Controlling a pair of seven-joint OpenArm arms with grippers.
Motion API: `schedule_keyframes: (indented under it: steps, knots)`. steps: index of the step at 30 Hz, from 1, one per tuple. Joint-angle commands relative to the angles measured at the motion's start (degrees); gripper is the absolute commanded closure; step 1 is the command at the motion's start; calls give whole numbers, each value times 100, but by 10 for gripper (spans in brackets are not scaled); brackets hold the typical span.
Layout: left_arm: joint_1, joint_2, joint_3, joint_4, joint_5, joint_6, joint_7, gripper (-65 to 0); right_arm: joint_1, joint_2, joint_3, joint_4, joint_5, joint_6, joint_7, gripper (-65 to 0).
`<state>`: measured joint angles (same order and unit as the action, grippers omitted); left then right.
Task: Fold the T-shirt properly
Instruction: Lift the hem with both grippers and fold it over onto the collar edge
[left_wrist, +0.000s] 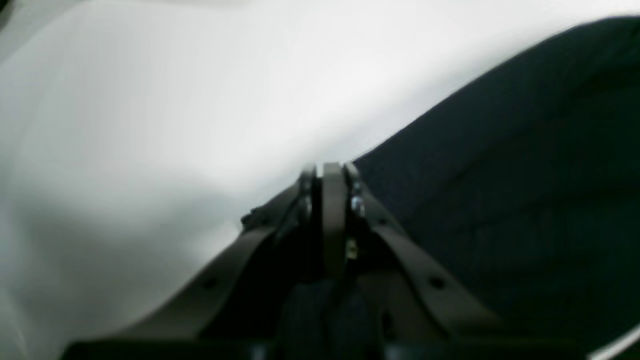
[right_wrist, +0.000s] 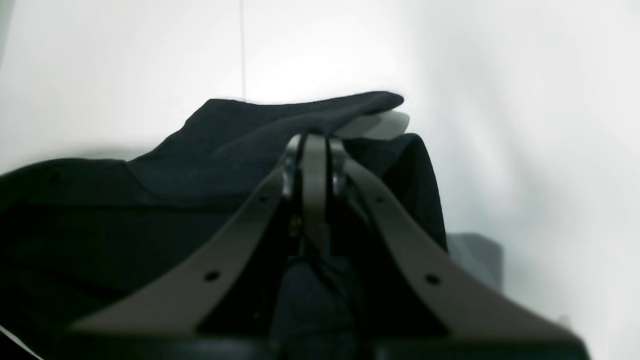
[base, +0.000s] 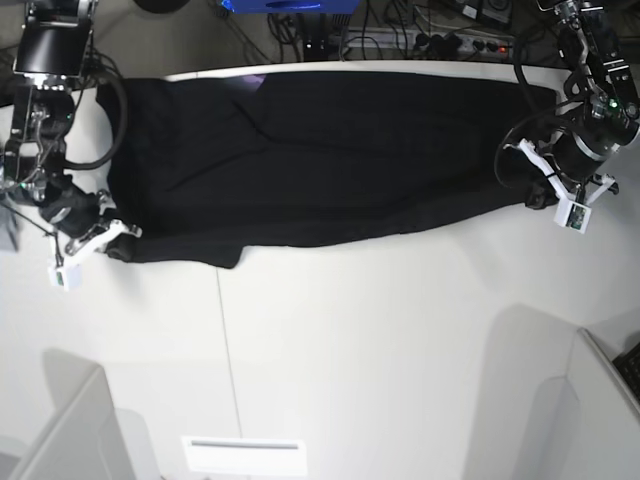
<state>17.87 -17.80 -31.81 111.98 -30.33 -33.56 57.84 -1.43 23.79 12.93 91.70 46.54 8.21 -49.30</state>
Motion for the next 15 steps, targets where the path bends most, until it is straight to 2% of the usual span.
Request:
schedule_keyframes:
  steps: [1,7,11,15]
  knots:
    - [29,-88,-41,111,-66,-68,-101,0,33,104,118,197,88,36,99,0]
    - [99,-88,-41,120,-66,-94,-101,0,-274,87,364,566,97,36,-59,0]
    - [108,-88,-41,120,-66,-121,-101,0,-450,-107,628,733,97,36,-173,0]
    - [108,-79,-348,120,-66,-455,-101,0,-503,-230,777,927,97,54,-411,0]
